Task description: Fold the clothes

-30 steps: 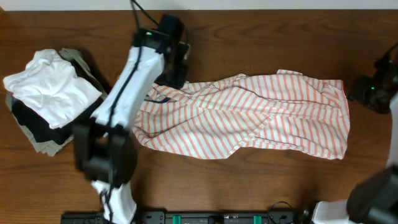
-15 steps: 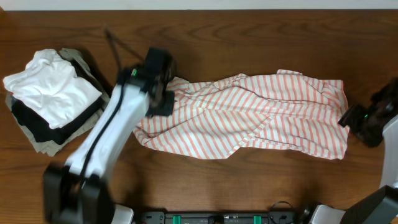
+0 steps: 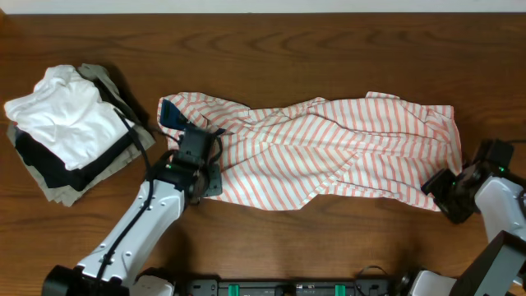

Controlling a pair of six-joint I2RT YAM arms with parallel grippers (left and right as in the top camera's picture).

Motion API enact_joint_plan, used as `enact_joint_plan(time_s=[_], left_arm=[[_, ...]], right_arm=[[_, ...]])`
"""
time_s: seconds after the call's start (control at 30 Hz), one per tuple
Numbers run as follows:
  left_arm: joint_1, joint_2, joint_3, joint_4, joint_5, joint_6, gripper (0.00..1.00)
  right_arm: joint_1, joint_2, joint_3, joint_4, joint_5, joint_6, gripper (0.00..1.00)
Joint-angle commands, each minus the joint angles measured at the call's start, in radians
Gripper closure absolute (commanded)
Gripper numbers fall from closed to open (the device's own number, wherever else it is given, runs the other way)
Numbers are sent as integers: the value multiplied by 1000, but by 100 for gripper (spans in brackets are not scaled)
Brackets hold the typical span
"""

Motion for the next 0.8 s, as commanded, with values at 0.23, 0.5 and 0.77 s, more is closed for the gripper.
enact_joint_plan(time_s=[0.23,0.5,0.77], left_arm=[[3,4,-18,-22,13,-53,51],[3,6,-86,40,-27,-56,41],[3,6,-114,62,-27,-114,30]], right_arm=[[-3,-11,-8,-22,107,80,39],[-3,-11,-21,-14,154,80,40],[-3,-10,-92,63,153,80,78]])
